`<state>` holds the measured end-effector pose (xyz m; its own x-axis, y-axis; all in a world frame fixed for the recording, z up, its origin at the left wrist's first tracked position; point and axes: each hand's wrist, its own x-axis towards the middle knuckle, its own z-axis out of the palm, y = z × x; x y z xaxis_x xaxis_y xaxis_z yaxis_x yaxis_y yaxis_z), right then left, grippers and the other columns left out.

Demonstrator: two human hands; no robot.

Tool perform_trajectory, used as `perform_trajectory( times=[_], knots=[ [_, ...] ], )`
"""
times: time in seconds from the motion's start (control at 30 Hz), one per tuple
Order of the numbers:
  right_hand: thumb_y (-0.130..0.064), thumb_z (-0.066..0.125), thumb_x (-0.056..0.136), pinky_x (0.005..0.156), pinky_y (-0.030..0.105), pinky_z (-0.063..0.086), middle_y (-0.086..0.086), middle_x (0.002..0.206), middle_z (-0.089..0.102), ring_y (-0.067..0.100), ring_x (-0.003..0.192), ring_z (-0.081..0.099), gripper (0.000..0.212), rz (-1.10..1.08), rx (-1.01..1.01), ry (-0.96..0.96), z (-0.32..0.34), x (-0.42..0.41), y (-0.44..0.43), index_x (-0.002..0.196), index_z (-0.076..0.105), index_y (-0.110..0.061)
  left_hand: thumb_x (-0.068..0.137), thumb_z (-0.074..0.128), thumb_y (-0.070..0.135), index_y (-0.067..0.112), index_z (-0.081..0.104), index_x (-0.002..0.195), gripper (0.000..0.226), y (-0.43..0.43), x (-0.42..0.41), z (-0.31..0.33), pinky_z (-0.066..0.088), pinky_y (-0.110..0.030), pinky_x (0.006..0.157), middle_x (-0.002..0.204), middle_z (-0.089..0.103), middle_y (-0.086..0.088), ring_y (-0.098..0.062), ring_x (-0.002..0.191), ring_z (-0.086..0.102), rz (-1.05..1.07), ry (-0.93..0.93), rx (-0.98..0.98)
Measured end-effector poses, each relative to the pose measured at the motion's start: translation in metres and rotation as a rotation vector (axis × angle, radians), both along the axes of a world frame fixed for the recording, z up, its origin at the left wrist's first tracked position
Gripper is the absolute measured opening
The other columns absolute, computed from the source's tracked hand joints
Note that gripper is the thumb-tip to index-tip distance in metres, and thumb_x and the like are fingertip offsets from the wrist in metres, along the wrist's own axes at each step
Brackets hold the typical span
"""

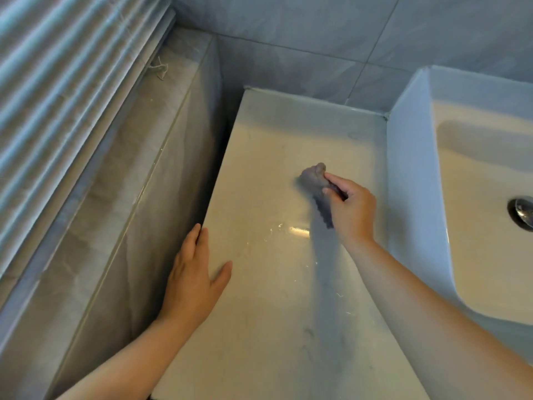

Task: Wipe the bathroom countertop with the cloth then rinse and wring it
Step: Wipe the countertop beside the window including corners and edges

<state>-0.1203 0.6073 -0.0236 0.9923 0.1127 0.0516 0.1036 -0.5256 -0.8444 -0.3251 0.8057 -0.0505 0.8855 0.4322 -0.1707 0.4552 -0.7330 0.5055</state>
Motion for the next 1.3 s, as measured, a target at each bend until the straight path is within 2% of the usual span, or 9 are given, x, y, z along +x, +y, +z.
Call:
perform_trajectory(
  times=[0.13,0.2,0.37,0.5,0.67,0.87,1.0,1.2,1.3],
  knots=[
    [-0.004,0.061,0.083,0.071,0.028,0.049,-0.007,0.083,0.071,0.016,0.076,0.063,0.029,0.062,-0.013,0.003,-0.023,-0.004,0.018,0.104,0.073,-0.020,0.091,0.048,0.046,0.015,0.005,0.151,0.080,0.001,-0.006,-0.008,0.017,-0.023,0.110,0.158,0.006,-0.001,-0.017,0.143,0.018,0.013,0.001,-0.078],
    [-0.004,0.059,0.081,0.070,0.026,0.046,-0.011,0.079,0.067,0.013,0.076,0.059,0.028,0.108,-0.040,-0.033,-0.032,-0.016,0.023,0.098,0.072,-0.022,0.091,0.047,0.046,0.016,0.004,0.152,0.080,0.000,-0.008,-0.011,0.018,-0.025,0.110,0.158,0.006,-0.002,-0.017,0.143,0.017,0.016,0.000,-0.097],
    [-0.001,0.065,0.083,0.089,0.023,0.046,-0.013,0.105,0.068,0.011,0.099,0.061,0.034,0.220,-0.072,-0.085,-0.041,-0.061,0.023,0.109,0.072,-0.020,0.090,0.048,0.047,0.018,0.005,0.152,0.080,0.000,-0.009,-0.014,0.025,-0.031,0.111,0.158,0.009,-0.001,-0.020,0.141,0.021,0.032,-0.016,-0.099],
    [0.003,0.065,0.080,0.088,0.012,0.043,-0.019,0.103,0.066,0.000,0.096,0.058,0.036,0.280,-0.048,-0.106,-0.035,-0.085,0.020,0.107,0.073,-0.019,0.089,0.047,0.051,0.019,0.007,0.152,0.081,-0.001,-0.010,-0.014,0.023,-0.028,0.109,0.157,0.011,0.000,-0.018,0.141,0.021,0.040,-0.045,-0.098],
    [0.002,0.067,0.081,0.084,0.009,0.046,-0.024,0.095,0.069,-0.005,0.095,0.065,0.039,0.230,0.139,0.196,-0.006,-0.079,0.020,0.099,0.072,-0.033,0.087,0.042,0.062,0.021,0.008,0.152,0.084,0.000,-0.012,-0.016,0.024,-0.026,0.107,0.157,0.012,0.001,-0.017,0.140,0.022,0.050,-0.057,-0.093],
    [-0.003,0.066,0.082,0.086,0.020,0.050,-0.010,0.104,0.070,0.005,0.094,0.066,0.032,0.172,-0.009,-0.053,0.007,-0.008,0.039,0.109,0.072,-0.019,0.090,0.047,0.049,0.021,0.010,0.152,0.077,-0.001,-0.011,-0.019,0.020,-0.024,0.108,0.157,0.013,0.002,-0.015,0.141,0.022,0.058,-0.069,-0.095],
    [-0.012,0.067,0.082,0.073,0.026,0.050,-0.009,0.090,0.072,0.008,0.074,0.063,0.030,0.164,0.008,0.095,-0.014,0.011,0.057,0.110,0.072,-0.022,0.088,0.035,0.062,0.021,0.011,0.151,0.079,-0.001,-0.011,-0.021,0.020,-0.023,0.108,0.157,0.014,0.002,-0.014,0.140,0.022,0.057,-0.069,-0.082],
    [-0.011,0.069,0.080,0.088,0.031,0.050,-0.016,0.105,0.069,0.013,0.099,0.064,0.030,0.245,-0.084,-0.045,-0.037,-0.032,0.060,0.107,0.073,-0.025,0.092,0.043,0.051,0.018,0.012,0.151,0.075,0.000,-0.011,-0.021,0.022,-0.024,0.108,0.157,0.016,0.000,-0.016,0.141,0.023,0.058,-0.085,-0.086],
    [-0.007,0.070,0.079,0.089,0.021,0.044,-0.020,0.103,0.064,0.011,0.096,0.060,0.031,0.286,-0.110,-0.112,-0.041,-0.053,0.055,0.106,0.073,-0.022,0.091,0.038,0.057,0.018,0.012,0.151,0.076,0.000,-0.011,-0.020,0.024,-0.025,0.108,0.157,0.015,0.001,-0.015,0.140,0.023,0.055,-0.084,-0.090]
  ],
)
